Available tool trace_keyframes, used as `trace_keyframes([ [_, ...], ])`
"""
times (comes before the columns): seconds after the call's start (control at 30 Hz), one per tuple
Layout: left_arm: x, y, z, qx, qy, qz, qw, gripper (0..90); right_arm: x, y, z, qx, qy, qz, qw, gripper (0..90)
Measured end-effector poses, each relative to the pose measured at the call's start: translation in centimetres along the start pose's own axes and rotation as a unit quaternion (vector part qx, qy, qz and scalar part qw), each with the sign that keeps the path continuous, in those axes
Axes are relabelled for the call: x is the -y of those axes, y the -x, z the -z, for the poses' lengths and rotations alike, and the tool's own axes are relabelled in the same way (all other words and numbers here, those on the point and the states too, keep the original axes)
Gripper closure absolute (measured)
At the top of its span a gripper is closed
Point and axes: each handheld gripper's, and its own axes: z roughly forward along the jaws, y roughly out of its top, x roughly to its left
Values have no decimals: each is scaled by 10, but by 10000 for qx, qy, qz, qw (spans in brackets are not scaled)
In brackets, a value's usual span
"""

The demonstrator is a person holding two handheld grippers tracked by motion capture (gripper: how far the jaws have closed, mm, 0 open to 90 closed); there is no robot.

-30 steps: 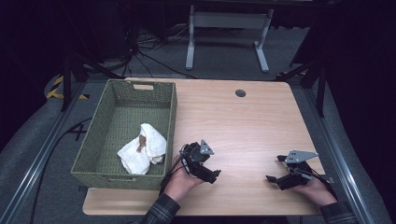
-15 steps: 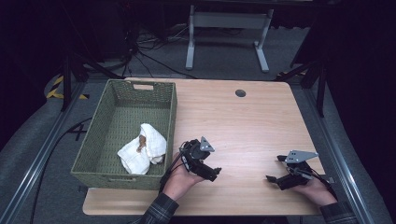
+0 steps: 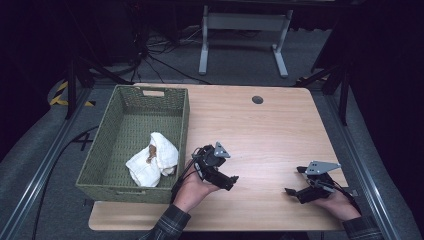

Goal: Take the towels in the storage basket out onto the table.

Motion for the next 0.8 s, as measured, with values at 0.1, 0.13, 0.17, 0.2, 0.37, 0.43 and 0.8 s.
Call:
trace_keyframes([
  [0.1,-1,-1,2,64,50,47,10000,22,0,0,0,8,4,9,10000,29],
  [0.13,-1,-1,2,66,58,2,10000,22,0,0,0,4,3,5,10000,28],
  [0.17,-2,-1,3,85,28,28,10000,22,0,0,0,3,1,2,10000,29],
  [0.2,-2,-1,3,78,20,14,10000,22,0,0,0,7,4,7,10000,29],
  [0.37,-7,-2,6,87,8,-18,10000,22,0,0,0,7,4,7,10000,28],
  [0.43,-8,-2,7,100,37,-37,9999,22,0,0,0,7,3,7,10000,29],
  [0.8,-19,-8,21,239,159,-94,9995,23,0,0,0,2,1,3,10000,28],
])
